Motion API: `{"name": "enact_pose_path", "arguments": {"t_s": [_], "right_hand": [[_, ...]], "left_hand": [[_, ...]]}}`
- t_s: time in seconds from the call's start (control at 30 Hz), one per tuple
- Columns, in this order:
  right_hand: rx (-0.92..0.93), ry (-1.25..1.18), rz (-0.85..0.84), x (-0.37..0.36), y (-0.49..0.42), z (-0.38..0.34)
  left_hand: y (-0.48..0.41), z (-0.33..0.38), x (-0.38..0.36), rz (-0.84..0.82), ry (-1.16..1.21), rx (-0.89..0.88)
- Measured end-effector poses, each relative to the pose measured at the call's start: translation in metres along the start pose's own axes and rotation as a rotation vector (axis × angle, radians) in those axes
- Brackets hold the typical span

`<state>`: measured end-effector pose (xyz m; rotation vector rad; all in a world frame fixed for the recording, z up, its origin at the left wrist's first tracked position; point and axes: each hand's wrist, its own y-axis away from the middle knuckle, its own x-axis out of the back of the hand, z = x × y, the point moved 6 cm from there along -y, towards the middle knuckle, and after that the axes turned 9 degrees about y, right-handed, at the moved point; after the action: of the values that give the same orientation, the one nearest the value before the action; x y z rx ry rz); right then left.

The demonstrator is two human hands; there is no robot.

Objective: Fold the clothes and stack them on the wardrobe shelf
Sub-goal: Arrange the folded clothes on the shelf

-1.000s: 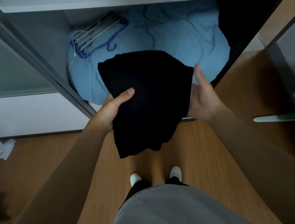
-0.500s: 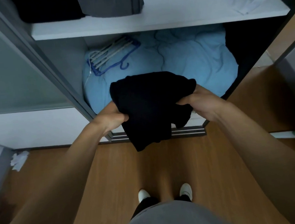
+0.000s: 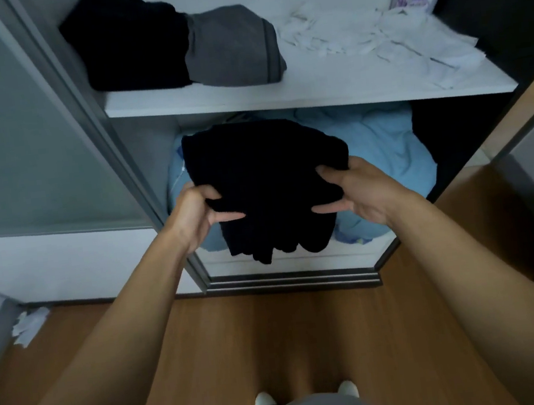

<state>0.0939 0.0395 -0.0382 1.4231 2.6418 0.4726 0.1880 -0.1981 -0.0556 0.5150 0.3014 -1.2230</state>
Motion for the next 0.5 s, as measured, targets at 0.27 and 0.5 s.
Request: {"name": "enact_pose_path", "arguments": {"t_s": [0.27, 0.5], "right_hand": [[0.174, -0.480, 0.149, -0.035, -0.024, -0.050], [0.384, -0.595, 0.192, -0.036, -0.060, -0.129]], "left_hand": [[-0.020, 0.063, -0.022, -0.182, 0.004, -0.114], [-0.059, 0.135, -0.048, -0.056, -0.180, -0.386]]}}
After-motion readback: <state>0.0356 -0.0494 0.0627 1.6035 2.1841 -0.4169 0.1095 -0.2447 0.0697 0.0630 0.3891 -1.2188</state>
